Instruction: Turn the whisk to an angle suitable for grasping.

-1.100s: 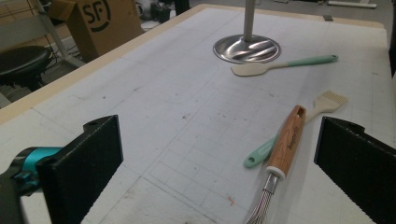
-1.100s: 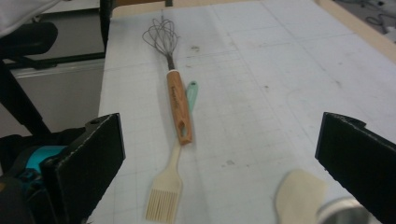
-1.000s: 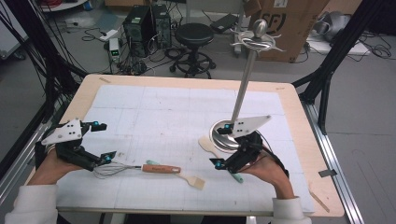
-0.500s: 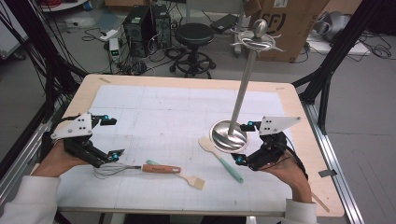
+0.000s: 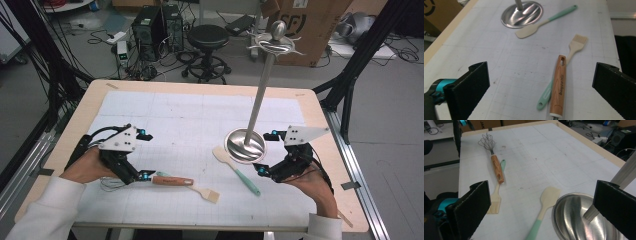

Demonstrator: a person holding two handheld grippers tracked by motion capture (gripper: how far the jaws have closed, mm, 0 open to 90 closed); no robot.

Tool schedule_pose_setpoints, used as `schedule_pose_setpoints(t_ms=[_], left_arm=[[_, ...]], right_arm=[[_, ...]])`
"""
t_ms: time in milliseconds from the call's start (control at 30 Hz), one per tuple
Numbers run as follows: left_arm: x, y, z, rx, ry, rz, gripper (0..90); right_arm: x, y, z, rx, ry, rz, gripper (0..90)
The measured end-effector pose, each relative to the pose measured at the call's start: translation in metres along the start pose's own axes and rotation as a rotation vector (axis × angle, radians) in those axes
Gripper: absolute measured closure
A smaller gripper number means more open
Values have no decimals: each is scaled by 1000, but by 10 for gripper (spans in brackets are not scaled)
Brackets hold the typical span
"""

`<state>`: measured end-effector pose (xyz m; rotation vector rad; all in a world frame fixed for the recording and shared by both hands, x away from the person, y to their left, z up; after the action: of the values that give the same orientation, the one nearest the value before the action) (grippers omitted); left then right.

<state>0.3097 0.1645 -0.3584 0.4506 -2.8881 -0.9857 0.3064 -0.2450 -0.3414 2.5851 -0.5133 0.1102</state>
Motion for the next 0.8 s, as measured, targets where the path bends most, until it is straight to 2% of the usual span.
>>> schedule_pose_setpoints(t_ms=[133, 267, 367, 500, 600, 667, 800], left_arm=[[3, -14, 3, -29, -18, 35, 16], [3, -24, 9, -77, -40, 50, 17], [3, -29, 10, -95, -52, 63, 16], [5, -36, 13, -125, -57, 87, 16], [7, -42, 17, -182, -50, 118, 17], [7, -46, 20, -211, -53, 122, 17], [6, -51, 26, -229, -46, 126, 17]], right_arm=[[1, 3, 1, 12, -7, 4, 3], [1, 6, 0, 22, -8, 7, 3], [1, 8, 0, 30, -13, 13, 3], [2, 8, 1, 30, -9, 12, 3], [2, 7, 1, 29, -5, 14, 3], [2, 7, 0, 32, -3, 13, 3], [1, 6, 0, 31, -1, 10, 3]])
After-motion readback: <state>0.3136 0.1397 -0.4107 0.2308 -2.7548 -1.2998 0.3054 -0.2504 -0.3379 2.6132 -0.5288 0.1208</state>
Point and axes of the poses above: each handheld gripper's, and its own axes: y roughly backward along the jaws, z roughly out of its underside, x roughly to its right, the point moved 3 cm from there along -y, roughly forward along the jaws, and after that the axes turned 10 degrees about y, right-handed, at the moved point
